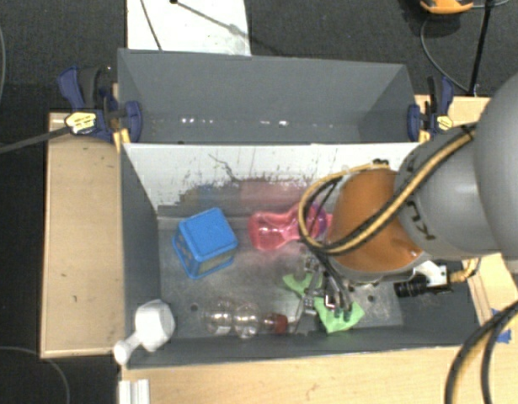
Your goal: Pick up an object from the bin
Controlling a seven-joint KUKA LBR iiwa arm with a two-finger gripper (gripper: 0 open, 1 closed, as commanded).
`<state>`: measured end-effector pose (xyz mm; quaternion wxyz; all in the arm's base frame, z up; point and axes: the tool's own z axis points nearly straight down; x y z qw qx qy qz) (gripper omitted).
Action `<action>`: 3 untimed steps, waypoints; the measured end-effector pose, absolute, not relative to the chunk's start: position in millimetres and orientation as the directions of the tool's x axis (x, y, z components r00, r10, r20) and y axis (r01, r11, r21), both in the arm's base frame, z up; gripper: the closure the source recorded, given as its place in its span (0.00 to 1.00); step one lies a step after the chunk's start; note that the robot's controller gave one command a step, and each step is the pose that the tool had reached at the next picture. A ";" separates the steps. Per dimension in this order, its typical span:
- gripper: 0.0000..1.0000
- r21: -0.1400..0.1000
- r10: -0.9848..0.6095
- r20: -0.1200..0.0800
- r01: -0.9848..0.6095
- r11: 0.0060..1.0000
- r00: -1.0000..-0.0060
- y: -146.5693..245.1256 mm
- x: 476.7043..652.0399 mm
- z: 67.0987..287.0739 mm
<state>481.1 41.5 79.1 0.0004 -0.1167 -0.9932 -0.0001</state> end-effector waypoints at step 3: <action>1.00 0.000 0.142 0.001 0.142 0.990 -0.990 13.5 518.7 74.5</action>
Offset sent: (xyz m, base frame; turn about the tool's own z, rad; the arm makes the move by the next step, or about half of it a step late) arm 0.0000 0.0000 0.0000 0.0000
